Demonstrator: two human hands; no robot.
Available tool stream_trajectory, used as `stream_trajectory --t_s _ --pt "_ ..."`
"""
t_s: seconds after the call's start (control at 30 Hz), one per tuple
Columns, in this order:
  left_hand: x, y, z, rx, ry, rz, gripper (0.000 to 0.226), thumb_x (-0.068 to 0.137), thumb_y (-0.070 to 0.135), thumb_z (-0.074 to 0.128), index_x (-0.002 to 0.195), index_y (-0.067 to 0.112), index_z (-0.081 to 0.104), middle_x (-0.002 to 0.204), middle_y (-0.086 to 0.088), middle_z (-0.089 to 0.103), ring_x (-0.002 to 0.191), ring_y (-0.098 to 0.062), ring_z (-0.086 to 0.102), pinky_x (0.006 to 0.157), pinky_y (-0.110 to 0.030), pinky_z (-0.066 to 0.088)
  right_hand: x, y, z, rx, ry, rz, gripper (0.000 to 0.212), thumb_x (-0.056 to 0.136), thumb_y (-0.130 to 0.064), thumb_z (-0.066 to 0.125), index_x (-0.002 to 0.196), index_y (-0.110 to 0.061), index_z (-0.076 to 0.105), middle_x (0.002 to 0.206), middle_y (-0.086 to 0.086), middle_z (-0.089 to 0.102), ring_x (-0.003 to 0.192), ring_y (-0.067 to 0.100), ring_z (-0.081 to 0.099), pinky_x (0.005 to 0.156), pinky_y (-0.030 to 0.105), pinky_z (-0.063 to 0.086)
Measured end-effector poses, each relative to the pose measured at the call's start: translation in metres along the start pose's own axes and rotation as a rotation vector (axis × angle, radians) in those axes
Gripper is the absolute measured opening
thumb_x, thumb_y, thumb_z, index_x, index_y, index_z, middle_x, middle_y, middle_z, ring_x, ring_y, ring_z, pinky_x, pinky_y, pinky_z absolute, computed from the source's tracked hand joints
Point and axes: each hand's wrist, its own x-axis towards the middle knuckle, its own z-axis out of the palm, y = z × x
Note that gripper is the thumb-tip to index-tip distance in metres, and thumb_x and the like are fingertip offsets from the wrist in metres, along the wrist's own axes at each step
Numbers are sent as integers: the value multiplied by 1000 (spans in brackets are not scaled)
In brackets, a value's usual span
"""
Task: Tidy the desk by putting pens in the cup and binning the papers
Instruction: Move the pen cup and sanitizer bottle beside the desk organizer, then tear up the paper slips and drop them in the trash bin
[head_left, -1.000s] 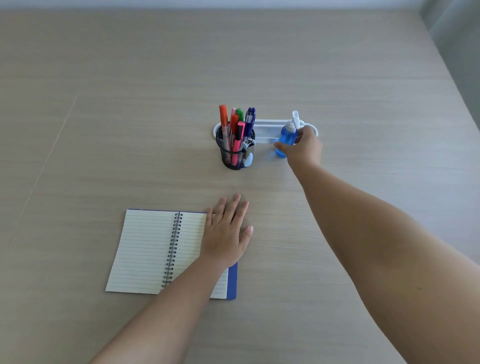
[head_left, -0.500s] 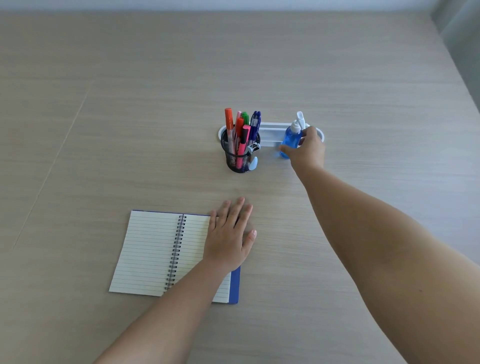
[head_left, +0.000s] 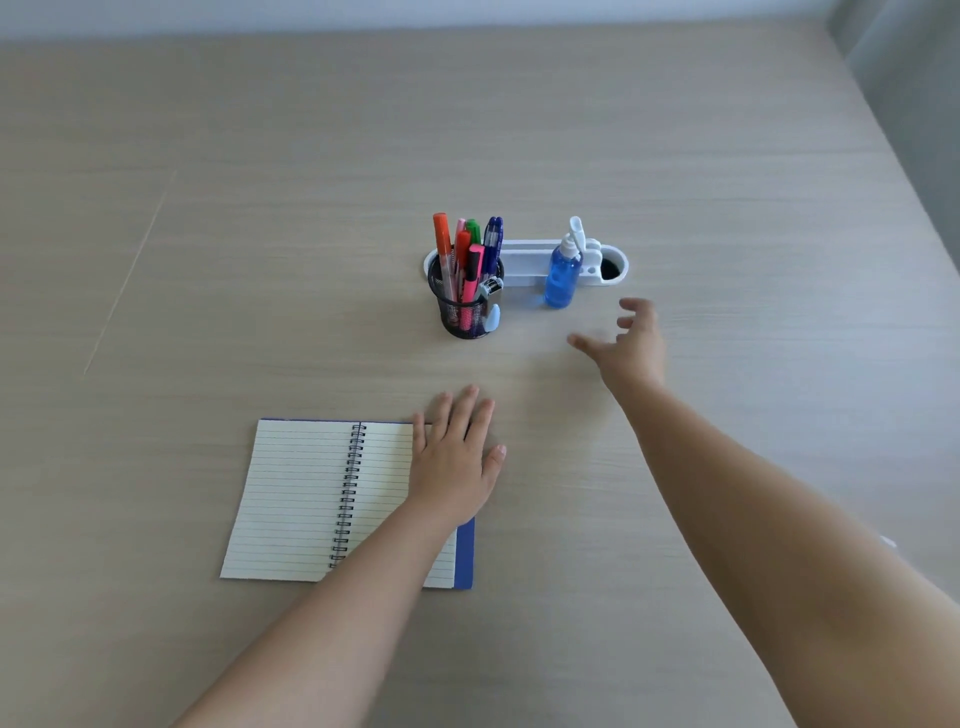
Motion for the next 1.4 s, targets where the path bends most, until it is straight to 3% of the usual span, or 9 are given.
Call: stream_trajectory --t_s 0.2,0.4,0.7,0.8,0.87,0.97,1.13,1.3,1.4 --pt "-5 31 -10 -116 25 -18 61 99 45 31 154 28 12 164 6 6 150 -21 -5 118 -49 -6 -61 65 -39 -345 -56 -81 34 86 -34 66 117 -20 61 130 4 49 120 25 47 95 29 39" --pt "-20 88 -1 -93 -29 147 60 99 45 31 154 27 15 163 5 9 151 -22 -3 119 -48 -3 -122 111 -87 -464 -34 -139 29 88 -26 60 116 -21 65 136 8 47 126 30 41 108 37 34" --pt "-41 191 24 -33 -128 365 60 97 45 40 152 28 23 161 4 21 150 -22 6 119 -44 3 -148 161 -195 -465 160 -1 34 85 -18 60 119 -21 63 138 5 45 126 29 39 104 34 35" --pt "-48 223 30 14 -169 446 58 96 45 42 150 28 28 160 3 24 150 -23 7 120 -43 5 -153 183 -227 -404 196 92 37 85 -16 60 122 -20 60 134 4 47 123 26 42 89 28 37" --pt "-50 242 33 30 -211 490 56 96 43 43 149 29 30 159 3 23 150 -23 5 120 -42 3 -153 198 -242 -370 153 178 45 84 -21 65 127 -20 55 134 3 45 125 23 43 84 27 36" --pt "-45 267 34 52 -246 548 53 95 38 47 146 29 35 158 3 25 149 -24 8 119 -41 7 -152 212 -254 -412 26 184 56 80 -27 72 132 -22 52 136 2 42 127 23 41 95 30 39" --pt "-23 306 30 122 -301 687 56 90 18 51 144 31 40 150 5 36 140 -23 28 111 -37 26 -148 217 -270 -535 -125 96 49 86 -19 65 133 -28 54 140 -1 37 128 22 37 103 35 39" --pt "-6 349 29 71 -417 686 63 87 22 62 145 26 39 144 2 39 131 -22 42 99 -34 41 -148 219 -274 -664 -140 52 37 86 -21 66 121 -27 59 134 -1 40 120 24 42 94 38 46" --pt "-2 367 33 107 -520 696 77 78 26 76 145 21 38 143 1 36 129 -20 43 103 -34 41 -146 220 -273 -643 -141 47 38 86 -18 65 122 -25 56 127 3 43 114 26 46 86 35 46"
